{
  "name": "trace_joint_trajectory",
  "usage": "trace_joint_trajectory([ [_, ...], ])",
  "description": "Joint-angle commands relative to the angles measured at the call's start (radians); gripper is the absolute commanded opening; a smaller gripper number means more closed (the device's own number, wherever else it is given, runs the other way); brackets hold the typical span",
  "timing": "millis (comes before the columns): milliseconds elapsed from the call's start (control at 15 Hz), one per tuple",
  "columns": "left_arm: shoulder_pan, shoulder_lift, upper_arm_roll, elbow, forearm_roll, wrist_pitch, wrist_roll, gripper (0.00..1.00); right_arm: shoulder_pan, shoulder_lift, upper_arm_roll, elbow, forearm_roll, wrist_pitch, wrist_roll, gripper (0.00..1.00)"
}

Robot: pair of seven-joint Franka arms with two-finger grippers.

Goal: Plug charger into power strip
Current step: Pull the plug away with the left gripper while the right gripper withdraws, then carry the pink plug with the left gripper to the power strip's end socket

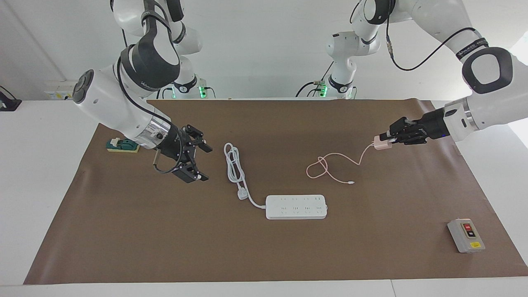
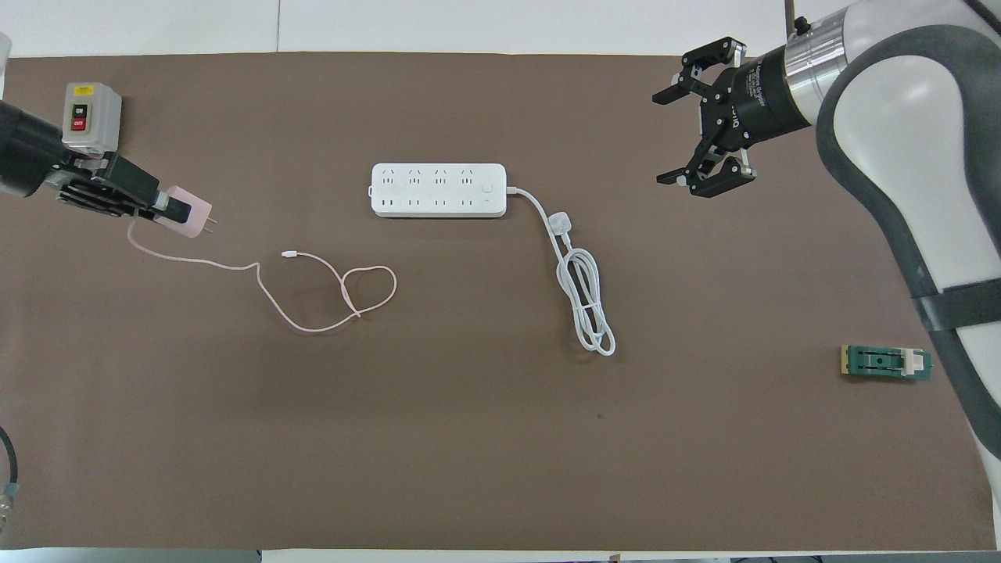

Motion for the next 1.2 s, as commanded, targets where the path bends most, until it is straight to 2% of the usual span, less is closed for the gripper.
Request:
trace_joint_trajectory([
  [0,0.023,-0.033,-0.009,0.038,0.154,-0.079,0.024,0.00,-0.028,-0.032,-0.004,-0.011,-0.072,-0.062,-0.169,1.00],
  [334,0.052,-0.039,-0.001,0.040,0.194,-0.082,0.061,0.00,-0.057,-0.071,-0.003,-0.013,-0.279,-0.153,-0.598,1.00],
  [401,0.086,-0.042,-0.006,0.046,0.207,-0.078,0.086,0.00,-0.067,-0.084,-0.003,-0.016,-0.319,-0.166,-0.713,1.00],
  [535,0.086,-0.047,-0.007,0.084,0.213,-0.069,0.088,0.00,-0.073,-0.099,-0.003,-0.017,-0.388,-0.180,-0.876,1.00],
  [668,0.083,-0.039,-0.015,0.133,0.254,-0.076,0.011,0.00,-0.082,-0.124,-0.001,-0.026,-0.460,-0.180,-1.066,1.00],
  [735,0.074,-0.045,-0.019,0.133,0.265,-0.078,-0.115,0.00,-0.093,-0.137,-0.001,-0.032,-0.483,-0.180,-1.178,1.00],
  [869,-0.001,-0.048,-0.013,0.135,0.309,-0.082,-0.187,0.00,-0.114,-0.166,-0.001,-0.054,-0.505,-0.176,-1.340,1.00],
  [1136,-0.020,-0.041,-0.024,0.138,0.300,-0.017,-0.340,0.00,-0.140,-0.246,-0.001,-0.111,-0.557,-0.177,-1.538,1.00],
])
